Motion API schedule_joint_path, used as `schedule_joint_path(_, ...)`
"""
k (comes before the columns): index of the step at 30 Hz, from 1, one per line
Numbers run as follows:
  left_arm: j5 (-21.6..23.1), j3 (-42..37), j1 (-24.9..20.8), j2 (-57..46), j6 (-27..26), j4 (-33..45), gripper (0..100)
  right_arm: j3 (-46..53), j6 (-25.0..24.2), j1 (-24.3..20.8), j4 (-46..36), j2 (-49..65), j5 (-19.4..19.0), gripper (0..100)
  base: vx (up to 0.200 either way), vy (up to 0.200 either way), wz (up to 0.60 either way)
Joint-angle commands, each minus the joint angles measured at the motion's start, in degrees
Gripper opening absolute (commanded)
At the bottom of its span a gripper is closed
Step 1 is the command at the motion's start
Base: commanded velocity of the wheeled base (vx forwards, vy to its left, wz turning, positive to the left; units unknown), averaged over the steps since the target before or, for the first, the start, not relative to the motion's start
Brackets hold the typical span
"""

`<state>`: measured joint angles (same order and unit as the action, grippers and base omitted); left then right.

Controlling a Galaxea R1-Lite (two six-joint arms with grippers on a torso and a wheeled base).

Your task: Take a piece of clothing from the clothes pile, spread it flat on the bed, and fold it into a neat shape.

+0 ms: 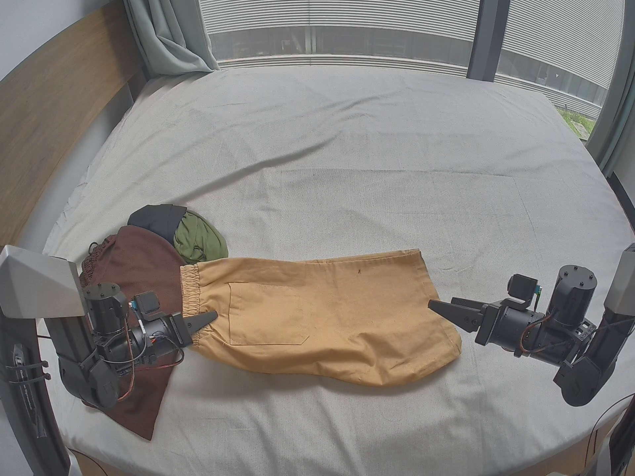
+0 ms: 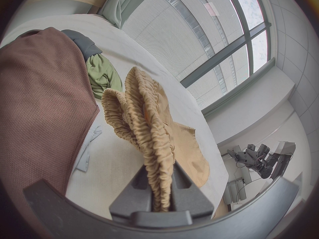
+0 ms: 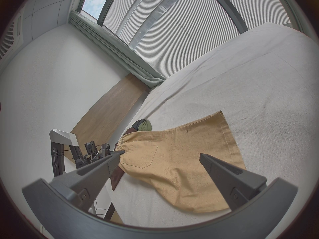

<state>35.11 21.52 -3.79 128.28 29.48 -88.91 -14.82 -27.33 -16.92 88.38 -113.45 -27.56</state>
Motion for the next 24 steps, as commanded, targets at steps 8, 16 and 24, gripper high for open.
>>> schedule_joint_path(8,3.1,-4.1,4.0,-3.8,-0.1,0.0,0,0.2,0.0,-0.6,0.0,0.1,0.0,100,0.0,0.0,0.0)
schedule_joint_path(16,3.3,-4.8,5.5,-5.5,0.0,0.0,0,0.5,0.0,-0.8,0.0,0.2,-0.1,100,0.0,0.0,0.0)
schedule_joint_path(24,3.4,-6.4,6.3,-6.7,-2.9,0.0,0,0.5,0.0,-1.3,0.0,0.2,-0.1,100,0.0,0.0,0.0)
